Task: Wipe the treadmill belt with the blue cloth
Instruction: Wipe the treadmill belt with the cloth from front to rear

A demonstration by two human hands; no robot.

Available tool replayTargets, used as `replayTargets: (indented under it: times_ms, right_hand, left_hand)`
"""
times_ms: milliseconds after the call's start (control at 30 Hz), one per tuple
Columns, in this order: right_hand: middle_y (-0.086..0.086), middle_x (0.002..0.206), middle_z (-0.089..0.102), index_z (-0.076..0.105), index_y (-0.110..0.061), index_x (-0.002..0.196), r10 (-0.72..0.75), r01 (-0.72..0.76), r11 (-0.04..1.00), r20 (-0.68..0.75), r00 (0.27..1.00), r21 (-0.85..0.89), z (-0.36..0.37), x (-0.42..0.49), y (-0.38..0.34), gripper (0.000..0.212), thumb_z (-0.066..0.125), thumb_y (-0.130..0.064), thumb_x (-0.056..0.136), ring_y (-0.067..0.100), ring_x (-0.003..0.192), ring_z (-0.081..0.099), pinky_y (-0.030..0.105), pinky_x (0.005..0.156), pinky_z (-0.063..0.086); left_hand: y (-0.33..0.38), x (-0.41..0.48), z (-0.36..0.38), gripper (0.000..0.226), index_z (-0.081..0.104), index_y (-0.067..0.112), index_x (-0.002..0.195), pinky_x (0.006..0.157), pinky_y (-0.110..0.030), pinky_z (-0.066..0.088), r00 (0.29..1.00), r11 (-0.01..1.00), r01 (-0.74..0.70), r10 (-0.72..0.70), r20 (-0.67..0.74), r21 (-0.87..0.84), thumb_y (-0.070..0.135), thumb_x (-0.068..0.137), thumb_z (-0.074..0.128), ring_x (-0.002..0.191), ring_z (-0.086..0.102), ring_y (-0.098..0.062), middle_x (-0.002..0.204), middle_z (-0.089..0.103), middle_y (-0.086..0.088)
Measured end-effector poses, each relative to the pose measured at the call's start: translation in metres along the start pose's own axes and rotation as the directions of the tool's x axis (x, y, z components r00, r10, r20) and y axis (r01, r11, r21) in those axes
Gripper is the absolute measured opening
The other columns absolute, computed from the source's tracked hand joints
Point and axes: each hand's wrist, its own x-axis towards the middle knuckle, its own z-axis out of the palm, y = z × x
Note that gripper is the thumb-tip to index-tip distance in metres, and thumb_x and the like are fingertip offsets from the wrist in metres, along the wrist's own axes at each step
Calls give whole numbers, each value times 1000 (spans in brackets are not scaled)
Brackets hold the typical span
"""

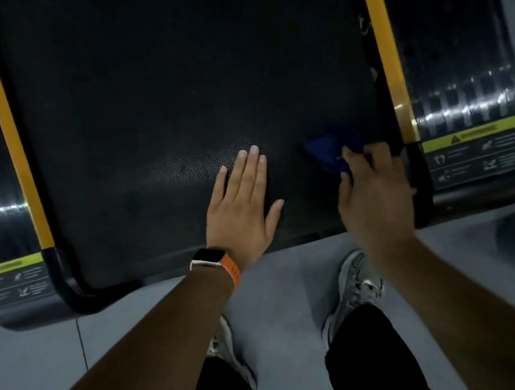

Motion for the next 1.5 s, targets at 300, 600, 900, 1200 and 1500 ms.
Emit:
replayTargets:
  times_ms: [300, 600, 900, 1200, 1500]
  right_hand:
    - [13, 125, 51, 54, -15, 134, -418, 418, 908, 32, 908, 22, 46, -32, -93, 50, 66, -21, 86, 32, 98, 55, 39, 75, 53]
    - [25, 131, 47, 51, -6, 136, 213, -228, 971, -172, 962, -74, 39, -42, -62, 47, 53, -11, 89, 44, 106, 48, 46, 95, 39]
    - [7, 126, 50, 43, -17, 142, -156, 160, 970, -37, 987, 181, 47, -54, -85, 52, 60, -27, 94, 21, 103, 50, 30, 84, 46]
    - [16, 135, 41, 41, -17, 142, 74, -65, 992, -81, 994, 110, 15, -7, -8, 49, 54, -33, 98, 33, 111, 49, 39, 91, 43]
    - [9, 123, 51, 54, -18, 128, -99, 93, 980, 24, 995, 174, 47, -63, -140, 35, 55, -26, 95, 23, 96, 55, 32, 76, 50]
  left_hand:
    - [-48, -27, 10, 69, 24, 4, 162, 128, -49, 13, 986, 991, 123, -127, -109, -43, 43, 105, 33, 159, 11, -25, 171, 17, -13]
    - [-51, -37, 13, 70, 23, 5, 162, 128, -49, 16, 982, 991, 131, -135, -129, -35, 48, 108, 31, 159, 15, -26, 171, 19, -13]
    - [-77, -54, 7, 71, 23, 4, 162, 128, -49, 17, 989, 993, 118, -114, -96, 31, 50, 107, 26, 159, 14, -26, 171, 18, -13]
    - [-74, -55, 10, 70, 23, 5, 162, 128, -50, 17, 985, 991, 132, -132, -109, -5, 49, 107, 27, 159, 13, -26, 171, 17, -13]
    - [-85, -58, 7, 70, 22, 5, 162, 128, -49, 16, 993, 996, 89, -88, -75, 14, 48, 107, 27, 159, 11, -25, 171, 16, -12]
